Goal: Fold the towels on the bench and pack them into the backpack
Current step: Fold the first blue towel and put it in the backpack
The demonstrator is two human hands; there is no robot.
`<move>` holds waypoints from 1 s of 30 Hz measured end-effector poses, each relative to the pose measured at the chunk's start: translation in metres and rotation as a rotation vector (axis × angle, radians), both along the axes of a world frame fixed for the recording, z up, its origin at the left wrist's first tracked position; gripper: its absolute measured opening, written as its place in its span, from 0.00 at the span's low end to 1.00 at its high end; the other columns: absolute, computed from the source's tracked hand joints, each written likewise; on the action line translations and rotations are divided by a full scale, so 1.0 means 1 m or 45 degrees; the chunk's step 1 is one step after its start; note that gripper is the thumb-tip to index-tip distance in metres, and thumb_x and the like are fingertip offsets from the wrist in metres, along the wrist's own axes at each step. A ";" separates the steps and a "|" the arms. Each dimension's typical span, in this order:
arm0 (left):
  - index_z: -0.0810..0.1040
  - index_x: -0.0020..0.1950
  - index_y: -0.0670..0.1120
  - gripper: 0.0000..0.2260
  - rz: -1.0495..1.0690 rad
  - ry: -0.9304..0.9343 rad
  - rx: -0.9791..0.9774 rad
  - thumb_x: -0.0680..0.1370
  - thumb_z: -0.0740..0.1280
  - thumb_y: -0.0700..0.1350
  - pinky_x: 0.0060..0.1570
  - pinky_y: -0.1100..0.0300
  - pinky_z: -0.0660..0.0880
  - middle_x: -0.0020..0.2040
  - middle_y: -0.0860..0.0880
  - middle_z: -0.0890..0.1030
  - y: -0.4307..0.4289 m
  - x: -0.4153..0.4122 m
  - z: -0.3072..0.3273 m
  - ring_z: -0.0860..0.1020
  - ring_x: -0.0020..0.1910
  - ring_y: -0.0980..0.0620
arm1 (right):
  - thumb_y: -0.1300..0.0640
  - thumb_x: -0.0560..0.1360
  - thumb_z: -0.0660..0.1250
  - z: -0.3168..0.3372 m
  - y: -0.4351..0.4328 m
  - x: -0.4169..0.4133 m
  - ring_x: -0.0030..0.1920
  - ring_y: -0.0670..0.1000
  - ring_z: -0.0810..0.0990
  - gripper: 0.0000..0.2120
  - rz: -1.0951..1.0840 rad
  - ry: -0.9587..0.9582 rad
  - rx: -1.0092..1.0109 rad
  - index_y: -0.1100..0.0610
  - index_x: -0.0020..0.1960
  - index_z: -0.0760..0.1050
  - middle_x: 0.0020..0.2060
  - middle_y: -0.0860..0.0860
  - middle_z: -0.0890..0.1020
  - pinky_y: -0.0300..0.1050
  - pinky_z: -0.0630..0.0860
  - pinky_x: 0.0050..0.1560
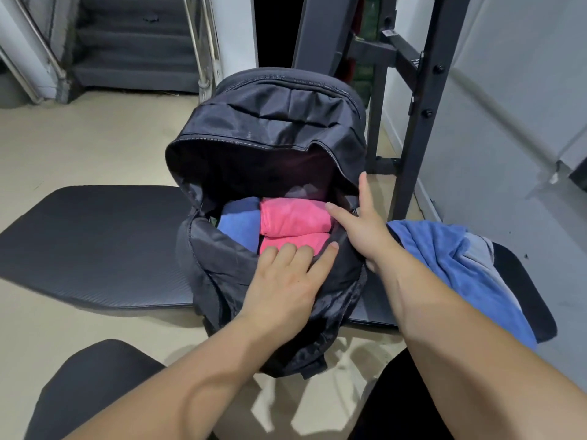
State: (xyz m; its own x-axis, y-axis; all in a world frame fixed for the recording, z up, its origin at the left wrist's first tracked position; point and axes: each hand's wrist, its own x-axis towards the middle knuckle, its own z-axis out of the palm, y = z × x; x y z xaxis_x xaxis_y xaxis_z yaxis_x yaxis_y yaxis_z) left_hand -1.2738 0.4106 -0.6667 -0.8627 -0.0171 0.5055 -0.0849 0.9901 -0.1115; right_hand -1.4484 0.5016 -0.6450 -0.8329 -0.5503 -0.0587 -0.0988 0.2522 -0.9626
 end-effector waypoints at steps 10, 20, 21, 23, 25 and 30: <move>0.77 0.70 0.48 0.30 0.157 0.093 0.034 0.68 0.73 0.36 0.41 0.51 0.61 0.39 0.48 0.72 -0.067 0.031 -0.011 0.69 0.38 0.44 | 0.61 0.78 0.67 -0.001 -0.077 0.022 0.61 0.35 0.73 0.46 0.228 -0.045 0.039 0.39 0.82 0.41 0.79 0.47 0.59 0.22 0.67 0.50; 0.77 0.67 0.50 0.28 0.363 0.072 0.071 0.68 0.74 0.38 0.42 0.50 0.65 0.39 0.48 0.73 -0.180 0.092 -0.006 0.71 0.39 0.43 | 0.64 0.77 0.65 0.000 -0.207 0.080 0.55 0.51 0.82 0.45 0.309 -0.009 -0.006 0.41 0.82 0.42 0.68 0.50 0.75 0.28 0.74 0.39; 0.77 0.67 0.50 0.28 0.397 0.078 0.066 0.67 0.74 0.38 0.42 0.50 0.65 0.39 0.47 0.74 -0.192 0.099 -0.005 0.71 0.39 0.43 | 0.63 0.77 0.65 0.001 -0.220 0.087 0.56 0.53 0.82 0.45 0.313 -0.003 -0.005 0.41 0.82 0.42 0.67 0.50 0.75 0.30 0.76 0.42; 0.78 0.66 0.50 0.27 0.465 0.096 0.051 0.67 0.73 0.36 0.44 0.49 0.66 0.39 0.47 0.74 -0.216 0.115 -0.004 0.71 0.39 0.42 | 0.63 0.77 0.66 0.002 -0.248 0.100 0.53 0.50 0.82 0.45 0.350 0.008 -0.022 0.43 0.82 0.42 0.64 0.44 0.75 0.32 0.77 0.49; 0.79 0.65 0.49 0.26 0.536 0.110 0.037 0.68 0.71 0.34 0.47 0.48 0.67 0.38 0.46 0.74 -0.242 0.130 -0.004 0.71 0.39 0.42 | 0.59 0.77 0.68 -0.001 -0.275 0.112 0.60 0.42 0.78 0.46 0.395 0.004 -0.049 0.43 0.82 0.41 0.71 0.47 0.72 0.36 0.73 0.62; 0.77 0.65 0.52 0.26 0.723 0.043 0.085 0.69 0.69 0.35 0.49 0.46 0.68 0.41 0.46 0.76 -0.282 0.158 -0.003 0.73 0.43 0.40 | 0.49 0.78 0.71 -0.008 -0.324 0.135 0.72 0.42 0.67 0.46 0.500 -0.009 -0.065 0.42 0.82 0.41 0.78 0.46 0.63 0.45 0.63 0.75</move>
State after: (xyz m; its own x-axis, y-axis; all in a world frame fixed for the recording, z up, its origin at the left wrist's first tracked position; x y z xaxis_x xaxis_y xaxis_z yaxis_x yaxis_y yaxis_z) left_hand -1.1162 0.1281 -0.6699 -0.6922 -0.5063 0.5143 -0.6083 0.7928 -0.0383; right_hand -1.3133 0.1778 -0.6534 -0.5578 -0.8295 -0.0277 -0.1716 0.1479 -0.9740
